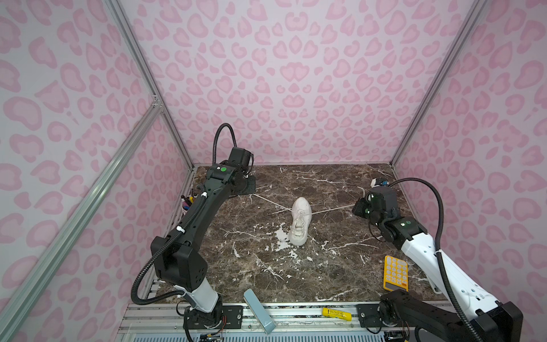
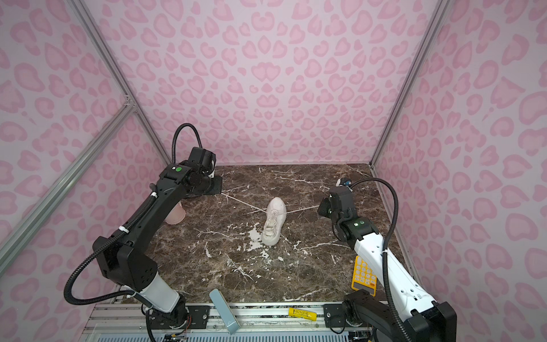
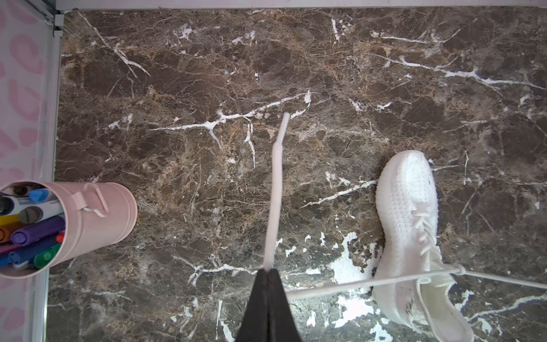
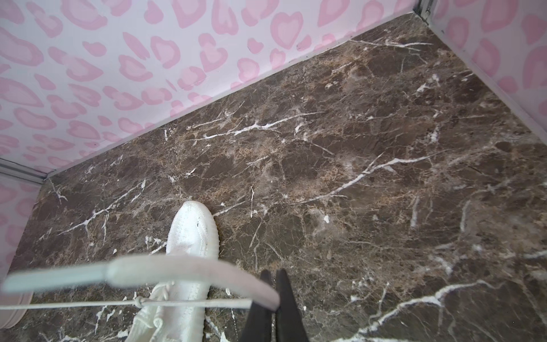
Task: Tie the shoes
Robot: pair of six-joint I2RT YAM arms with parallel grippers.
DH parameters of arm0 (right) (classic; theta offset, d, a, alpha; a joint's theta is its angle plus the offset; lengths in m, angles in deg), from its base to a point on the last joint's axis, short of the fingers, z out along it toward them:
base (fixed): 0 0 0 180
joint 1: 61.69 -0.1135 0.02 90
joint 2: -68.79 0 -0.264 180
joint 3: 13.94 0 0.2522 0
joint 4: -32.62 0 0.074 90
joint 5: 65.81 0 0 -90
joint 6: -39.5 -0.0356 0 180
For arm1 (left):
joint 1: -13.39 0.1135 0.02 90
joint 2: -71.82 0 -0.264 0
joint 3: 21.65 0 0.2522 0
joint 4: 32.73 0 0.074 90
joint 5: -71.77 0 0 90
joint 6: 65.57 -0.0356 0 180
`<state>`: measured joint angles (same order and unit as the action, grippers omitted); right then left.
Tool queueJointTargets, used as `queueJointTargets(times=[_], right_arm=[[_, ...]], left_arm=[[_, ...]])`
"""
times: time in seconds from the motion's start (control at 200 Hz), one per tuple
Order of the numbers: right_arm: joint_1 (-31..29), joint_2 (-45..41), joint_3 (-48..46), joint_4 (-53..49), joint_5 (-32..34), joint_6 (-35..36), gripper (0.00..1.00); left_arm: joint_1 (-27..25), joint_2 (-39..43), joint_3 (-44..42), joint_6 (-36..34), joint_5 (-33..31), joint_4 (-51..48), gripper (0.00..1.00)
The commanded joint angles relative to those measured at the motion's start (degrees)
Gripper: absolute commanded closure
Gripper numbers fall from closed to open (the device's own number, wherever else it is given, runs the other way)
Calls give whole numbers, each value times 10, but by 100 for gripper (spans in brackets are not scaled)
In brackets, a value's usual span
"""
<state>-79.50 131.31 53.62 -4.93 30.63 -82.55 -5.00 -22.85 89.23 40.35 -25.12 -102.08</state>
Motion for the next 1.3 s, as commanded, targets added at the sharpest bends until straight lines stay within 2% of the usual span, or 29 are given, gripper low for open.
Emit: queueJointTargets(times=[0.0,0.305,0.62,0.805,0.925,1.085,1.295], right_arm=[[3,5,9,-4,7,12,99],[8,18,-16,24,-15,4,99],[60,48,-52,62,-33,8,100],[83,64,-70,66,-47,10,100],[100,71,-85,80,-45,11,100],[140,89,-106,104,-77,9,100],[183,117,-117,113,-110,17,100]], left_arm=[[3,10,-5,18,-20,13,96],[9,6,-57,26,9,25,96],[48,12,-126,14,22,36,96],[77,4,-152,1,83,46,96],[83,-6,-162,-6,82,43,96],[88,-16,-187,-4,90,58,96],[95,-24,-224,-8,68,70,96]])
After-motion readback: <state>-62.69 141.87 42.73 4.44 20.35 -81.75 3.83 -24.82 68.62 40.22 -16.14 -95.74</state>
